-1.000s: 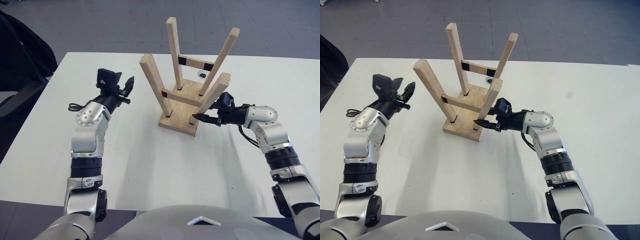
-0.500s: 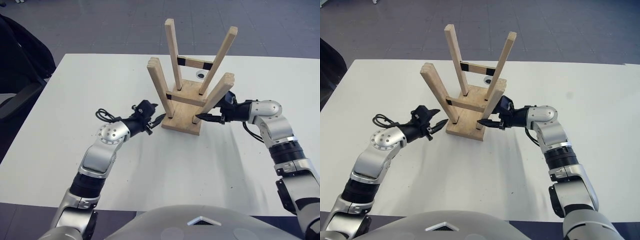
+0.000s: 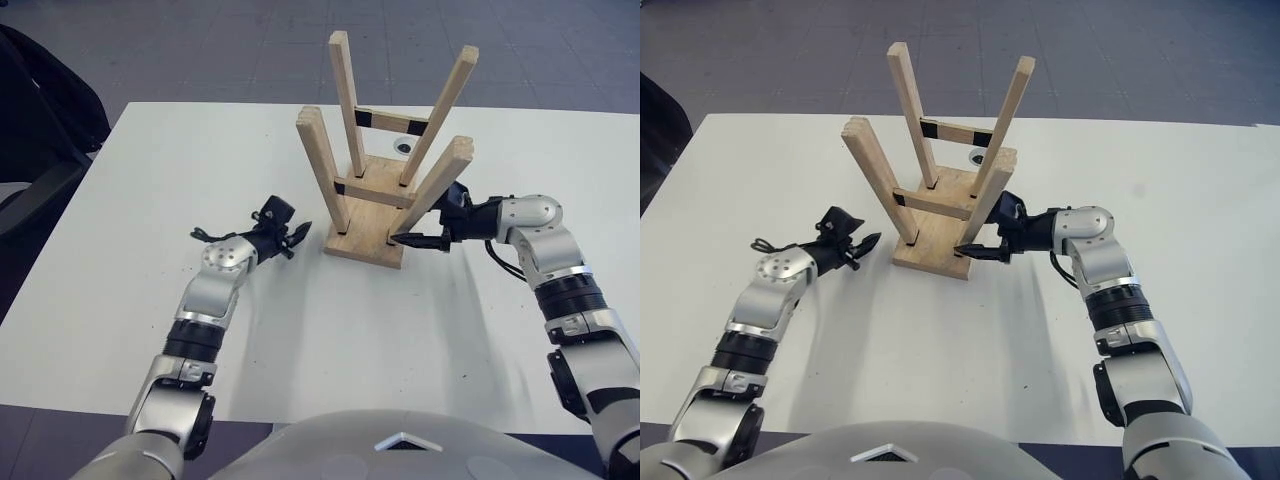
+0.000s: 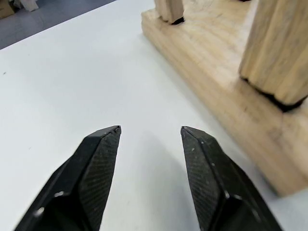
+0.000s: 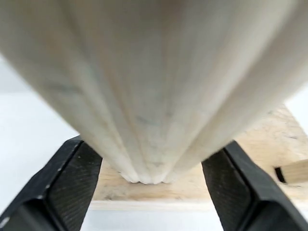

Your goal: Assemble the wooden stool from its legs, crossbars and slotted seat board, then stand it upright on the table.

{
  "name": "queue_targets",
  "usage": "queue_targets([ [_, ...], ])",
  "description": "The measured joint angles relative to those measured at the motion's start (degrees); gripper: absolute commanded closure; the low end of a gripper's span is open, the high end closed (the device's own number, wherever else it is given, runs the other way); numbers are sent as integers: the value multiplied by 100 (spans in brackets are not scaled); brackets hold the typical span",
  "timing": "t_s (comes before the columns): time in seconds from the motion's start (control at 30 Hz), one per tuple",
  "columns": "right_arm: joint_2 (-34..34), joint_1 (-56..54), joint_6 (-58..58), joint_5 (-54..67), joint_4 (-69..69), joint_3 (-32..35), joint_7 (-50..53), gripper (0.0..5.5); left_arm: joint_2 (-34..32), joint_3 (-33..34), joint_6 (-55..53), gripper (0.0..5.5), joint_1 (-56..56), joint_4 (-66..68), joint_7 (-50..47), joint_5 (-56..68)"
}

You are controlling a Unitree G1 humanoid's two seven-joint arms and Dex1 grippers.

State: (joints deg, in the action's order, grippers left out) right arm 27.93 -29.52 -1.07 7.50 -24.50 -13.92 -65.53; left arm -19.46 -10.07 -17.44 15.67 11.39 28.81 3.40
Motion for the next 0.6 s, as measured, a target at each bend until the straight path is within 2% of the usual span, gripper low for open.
queue_targets([
  [0.07,0,9,-253,-193,-109,-2,236,206,84,-157,-12,317,39,163,21,-101],
  [0.3,-30,176,-302,-152,-65,66,294,328,86,-298,-221,317,22,164,118,-244],
  [0.6,22,355,-675,-162,39,39,146,338,64,-262,-246,317,-149,-39,189,-227],
])
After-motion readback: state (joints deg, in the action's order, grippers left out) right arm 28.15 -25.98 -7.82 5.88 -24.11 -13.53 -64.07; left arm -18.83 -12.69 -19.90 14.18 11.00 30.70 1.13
